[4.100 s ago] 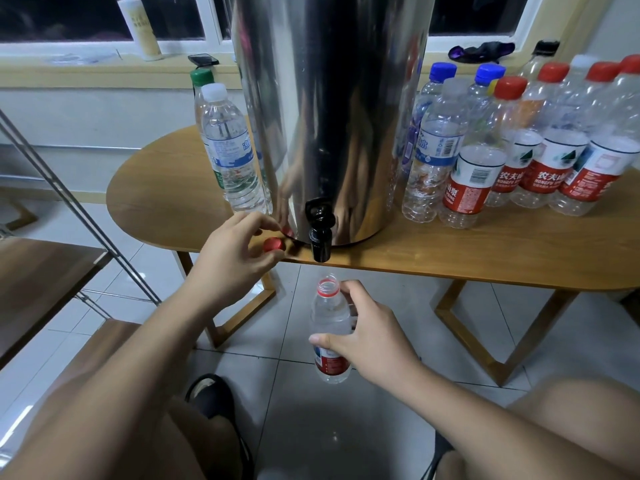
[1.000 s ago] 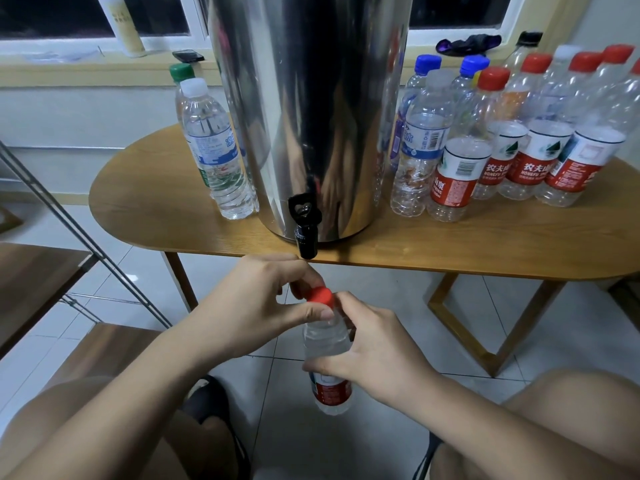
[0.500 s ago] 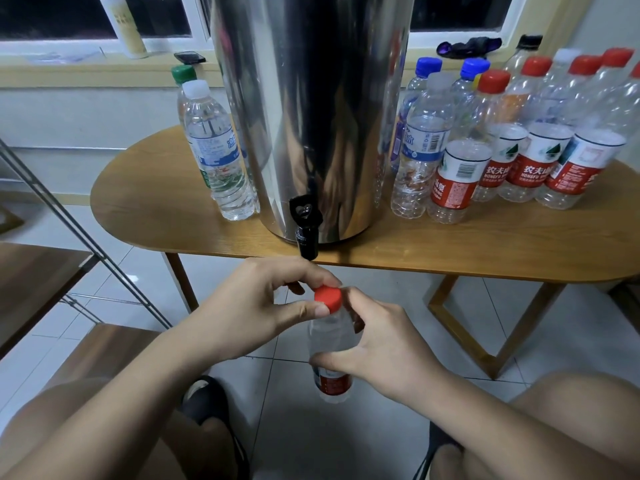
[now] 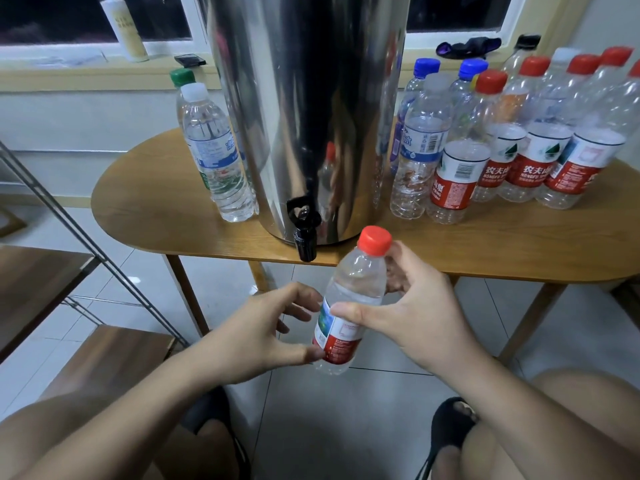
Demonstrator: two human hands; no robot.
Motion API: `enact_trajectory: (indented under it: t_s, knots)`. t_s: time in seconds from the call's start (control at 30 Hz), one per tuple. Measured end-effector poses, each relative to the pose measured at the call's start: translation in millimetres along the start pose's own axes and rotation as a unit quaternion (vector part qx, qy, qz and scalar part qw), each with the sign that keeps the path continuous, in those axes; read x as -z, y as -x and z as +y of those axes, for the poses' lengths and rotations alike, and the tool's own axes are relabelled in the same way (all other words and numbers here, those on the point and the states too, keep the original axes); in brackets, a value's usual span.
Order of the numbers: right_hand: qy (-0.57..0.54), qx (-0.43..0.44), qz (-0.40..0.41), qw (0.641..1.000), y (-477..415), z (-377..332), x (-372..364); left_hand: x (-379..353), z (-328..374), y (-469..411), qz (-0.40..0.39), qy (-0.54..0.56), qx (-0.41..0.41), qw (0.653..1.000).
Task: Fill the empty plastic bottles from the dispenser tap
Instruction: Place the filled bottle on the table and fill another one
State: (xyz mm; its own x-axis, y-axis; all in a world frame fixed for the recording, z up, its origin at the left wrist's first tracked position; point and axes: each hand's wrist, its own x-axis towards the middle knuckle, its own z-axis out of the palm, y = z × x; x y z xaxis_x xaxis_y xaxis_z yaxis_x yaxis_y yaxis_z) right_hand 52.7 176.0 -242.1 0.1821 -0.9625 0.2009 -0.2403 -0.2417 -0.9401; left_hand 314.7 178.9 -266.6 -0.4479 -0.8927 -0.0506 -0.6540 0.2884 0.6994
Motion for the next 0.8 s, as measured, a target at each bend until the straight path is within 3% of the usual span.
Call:
enact_trajectory:
  t_s: [0.43, 0.8]
  knots:
    - [0.016, 0.029, -0.033, 0.999, 5, -5, -12, -15, 21, -4, 0.096, 0.036, -0.023, 0.994]
    - [-0.002, 0.027, -0.041, 0.999, -4, 9, -3, 29, 14, 11, 0.155, 0.023, -0.054, 0.986]
